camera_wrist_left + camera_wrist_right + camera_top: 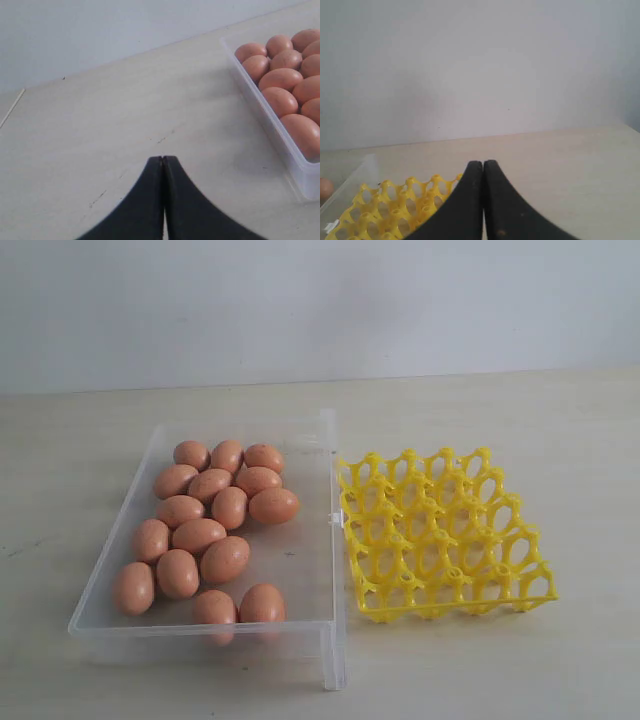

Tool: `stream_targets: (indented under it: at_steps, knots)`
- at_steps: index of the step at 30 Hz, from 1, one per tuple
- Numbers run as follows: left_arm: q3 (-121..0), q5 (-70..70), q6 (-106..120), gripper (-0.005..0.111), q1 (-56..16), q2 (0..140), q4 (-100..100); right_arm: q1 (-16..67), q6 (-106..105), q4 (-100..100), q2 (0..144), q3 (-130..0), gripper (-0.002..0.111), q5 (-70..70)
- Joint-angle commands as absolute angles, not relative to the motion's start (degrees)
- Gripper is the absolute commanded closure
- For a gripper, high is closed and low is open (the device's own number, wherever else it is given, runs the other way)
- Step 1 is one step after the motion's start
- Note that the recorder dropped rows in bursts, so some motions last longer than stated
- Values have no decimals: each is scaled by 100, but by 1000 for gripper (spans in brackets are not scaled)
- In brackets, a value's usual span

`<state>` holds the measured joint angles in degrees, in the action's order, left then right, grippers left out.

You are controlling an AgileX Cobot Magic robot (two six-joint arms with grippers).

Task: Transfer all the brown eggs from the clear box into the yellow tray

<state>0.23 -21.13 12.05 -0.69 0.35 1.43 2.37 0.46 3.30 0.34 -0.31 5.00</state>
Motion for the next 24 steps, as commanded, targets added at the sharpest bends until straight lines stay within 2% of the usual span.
stream_targets:
  at_steps: [1, 15, 21, 24]
  knots:
    - [0, -2080, 1184, 107, -59, 0, 143, 203, 0, 298, 0, 0, 108, 457]
    - [0, -2080, 1184, 107, -59, 0, 143, 203, 43, 602, 0, 0, 108, 457]
    - [0, -2080, 1184, 107, -59, 0, 143, 203, 1634, 816, 23, -136, 108, 428]
    - [0, -2080, 1184, 107, -59, 0, 143, 203, 2021, 772, 471, -450, 108, 470]
